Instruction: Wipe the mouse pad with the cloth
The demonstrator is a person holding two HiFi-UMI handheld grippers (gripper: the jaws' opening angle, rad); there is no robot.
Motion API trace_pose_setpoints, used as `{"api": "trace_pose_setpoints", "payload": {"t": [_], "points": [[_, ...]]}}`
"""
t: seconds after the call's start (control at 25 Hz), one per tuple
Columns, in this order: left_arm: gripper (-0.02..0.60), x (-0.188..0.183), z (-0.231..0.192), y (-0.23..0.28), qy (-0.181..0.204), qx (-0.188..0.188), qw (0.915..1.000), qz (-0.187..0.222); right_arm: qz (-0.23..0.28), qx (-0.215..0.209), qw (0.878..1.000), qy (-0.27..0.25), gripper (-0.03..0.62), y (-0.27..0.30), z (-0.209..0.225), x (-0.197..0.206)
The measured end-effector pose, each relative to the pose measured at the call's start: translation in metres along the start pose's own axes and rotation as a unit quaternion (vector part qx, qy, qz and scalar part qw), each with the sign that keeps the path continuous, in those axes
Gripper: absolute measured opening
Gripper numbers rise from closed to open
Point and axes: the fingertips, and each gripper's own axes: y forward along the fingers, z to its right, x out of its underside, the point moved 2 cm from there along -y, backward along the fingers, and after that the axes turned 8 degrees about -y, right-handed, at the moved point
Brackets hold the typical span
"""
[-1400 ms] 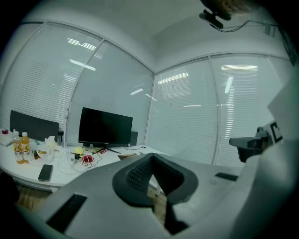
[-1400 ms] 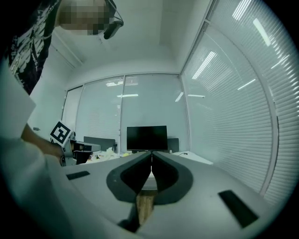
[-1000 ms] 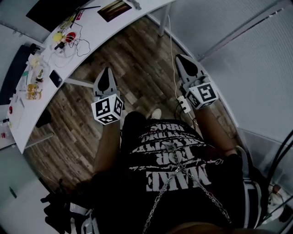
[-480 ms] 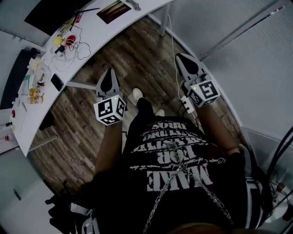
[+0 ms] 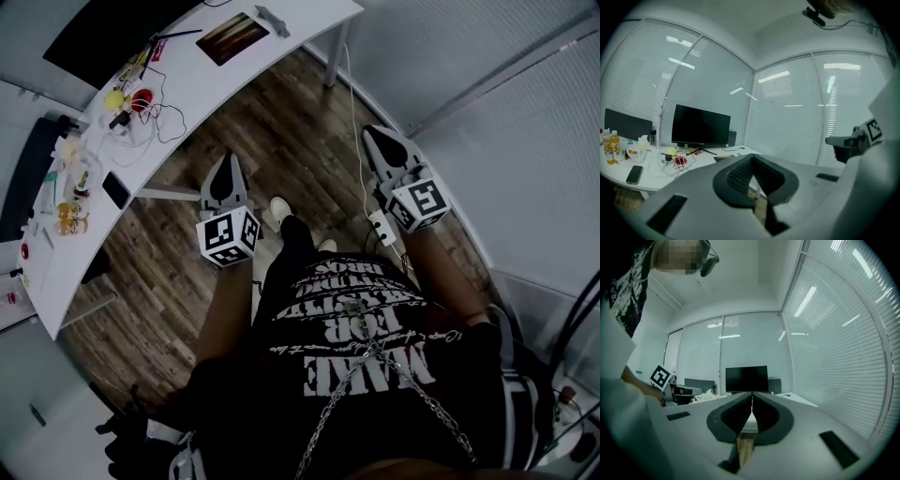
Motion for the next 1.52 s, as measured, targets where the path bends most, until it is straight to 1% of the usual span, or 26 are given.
{"api": "trace_pose_setpoints", "payload": {"t": [0.16, 0.32, 0.44, 0.68, 0.88, 1.08, 1.2, 1.52], "points": [[0.006, -0.004, -0.014, 0.016, 0.001, -0.001, 1.0000, -0.010, -0.003, 0.006, 1.000, 0.007, 0.002, 0.020, 0.006, -0.001], [0.006, -0.014, -0.026, 0.038, 0.003, 0.002, 0.9999, -0.010, -0.003, 0.009, 1.000, 0.011, 0.002, 0.045, 0.013, 0.001], [0.006, -0.020, -0.039, 0.053, 0.001, -0.004, 0.9999, -0.011, -0.010, 0.008, 1.000, 0.013, 0.002, 0.065, 0.015, 0.003], [0.006, -0.031, -0.074, 0.108, 0.000, -0.011, 0.9999, -0.011, -0.010, 0.000, 1.000, 0.018, 0.002, 0.130, 0.034, 0.016], [0.006, -0.041, -0.071, 0.123, -0.008, 0.005, 0.9998, -0.015, -0.011, 0.006, 1.000, 0.007, 0.002, 0.137, 0.044, 0.000], [0.006, -0.052, -0.092, 0.150, -0.015, 0.010, 0.9998, -0.008, -0.015, 0.013, 1.000, -0.005, 0.002, 0.165, 0.054, -0.007], [0.006, -0.061, -0.097, 0.161, -0.015, 0.014, 0.9998, -0.004, -0.016, 0.013, 1.000, -0.011, 0.002, 0.178, 0.053, -0.016], [0.006, -0.082, -0.129, 0.184, -0.015, 0.018, 0.9997, 0.001, -0.018, 0.008, 1.000, -0.020, 0.002, 0.222, 0.042, -0.027]]}}
